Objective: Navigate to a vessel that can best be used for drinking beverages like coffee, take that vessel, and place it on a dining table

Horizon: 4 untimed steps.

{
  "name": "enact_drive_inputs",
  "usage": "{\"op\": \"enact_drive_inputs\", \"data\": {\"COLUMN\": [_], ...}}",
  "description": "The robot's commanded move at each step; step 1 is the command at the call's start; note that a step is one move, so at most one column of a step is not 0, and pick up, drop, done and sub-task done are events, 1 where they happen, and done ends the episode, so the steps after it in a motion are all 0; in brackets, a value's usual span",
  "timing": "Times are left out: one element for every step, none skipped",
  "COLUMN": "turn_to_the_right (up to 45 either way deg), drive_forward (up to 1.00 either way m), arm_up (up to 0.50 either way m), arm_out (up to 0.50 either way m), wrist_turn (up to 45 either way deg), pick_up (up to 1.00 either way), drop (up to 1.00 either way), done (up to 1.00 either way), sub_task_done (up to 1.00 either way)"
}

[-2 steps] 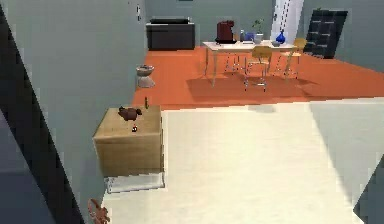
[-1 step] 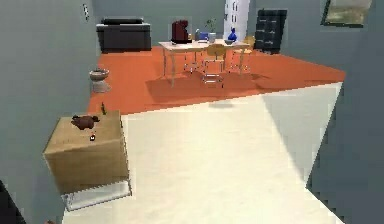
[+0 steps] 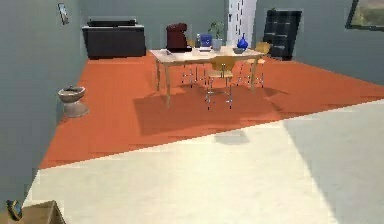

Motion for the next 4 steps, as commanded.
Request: {"op": "enact_drive_inputs", "data": {"turn_to_the_right": [0.0,-18.0,0.0,-3.0], "drive_forward": [0.25,0.00,0.90,0.00], "arm_up": [0.00,0.00,0.00,0.00], "arm_out": [0.00,0.00,0.00,0.00], "wrist_turn": [0.0,0.0,0.0,0.0], "pick_up": [0.00,0.00,0.00,0.00], "drop": [0.00,0.00,0.00,0.00], "done": [0.00,0.00,0.00,0.00], "sub_task_done": [0.00,0.00,0.00,0.00]}}
